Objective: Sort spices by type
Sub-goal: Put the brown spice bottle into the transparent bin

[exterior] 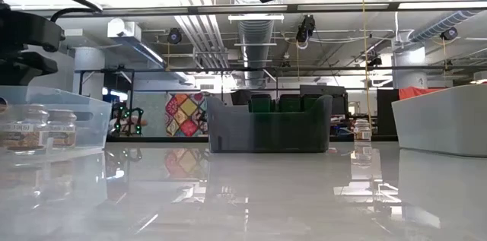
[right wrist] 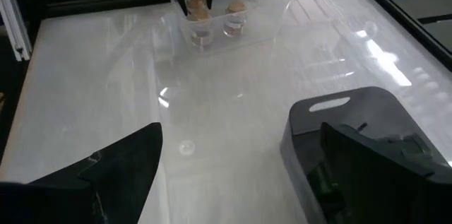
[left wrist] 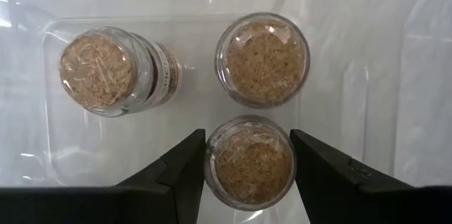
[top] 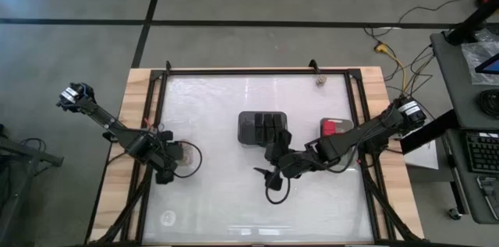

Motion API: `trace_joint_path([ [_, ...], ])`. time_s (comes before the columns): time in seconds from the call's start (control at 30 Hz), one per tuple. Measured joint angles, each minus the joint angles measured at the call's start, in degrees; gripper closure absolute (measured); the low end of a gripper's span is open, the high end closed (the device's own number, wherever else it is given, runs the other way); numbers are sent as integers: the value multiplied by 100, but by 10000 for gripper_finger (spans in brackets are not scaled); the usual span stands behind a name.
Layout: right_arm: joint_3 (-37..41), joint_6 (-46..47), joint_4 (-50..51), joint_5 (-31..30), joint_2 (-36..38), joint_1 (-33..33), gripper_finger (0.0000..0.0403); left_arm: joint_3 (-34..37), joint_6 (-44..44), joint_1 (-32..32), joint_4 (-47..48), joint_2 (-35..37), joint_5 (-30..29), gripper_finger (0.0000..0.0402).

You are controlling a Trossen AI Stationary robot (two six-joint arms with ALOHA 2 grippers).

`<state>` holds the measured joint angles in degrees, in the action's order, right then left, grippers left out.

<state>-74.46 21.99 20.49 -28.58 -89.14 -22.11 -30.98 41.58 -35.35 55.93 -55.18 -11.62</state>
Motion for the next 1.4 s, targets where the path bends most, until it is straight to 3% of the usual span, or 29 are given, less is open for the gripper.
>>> trace_joint_path([
  [0.2, 0, 419, 344, 7, 4, 180, 29, -3, -58, 0, 0, 2, 55, 193],
  [0.37, -119, 1295, 1676, 3, 15, 824, 29, -4, -58, 0, 2, 8, 55, 174],
  [0.57, -184, 2034, 2802, 187, 27, 1891, 29, -285, -61, 0, 351, 30, 66, 169],
  [0.73, -150, 2050, 3414, 285, 173, 3001, 29, -946, -106, 0, 986, 72, 63, 169],
  [0.87, 179, 2031, 3781, 13, 208, 3874, 29, -1508, -142, -3, 1170, 138, -5, 169],
  [1.0, 724, 2350, 3508, -9, 312, 4672, 29, -2076, -108, -79, 1120, 186, -340, 168],
  [1.13, 1383, 2674, 2853, -2, 334, 5252, 29, -2424, -669, -220, 745, 199, -685, 168],
  [1.4, 2100, 2982, 1460, -54, 346, 6239, 48, -2223, -1962, -260, -796, 204, -1432, 168],
])
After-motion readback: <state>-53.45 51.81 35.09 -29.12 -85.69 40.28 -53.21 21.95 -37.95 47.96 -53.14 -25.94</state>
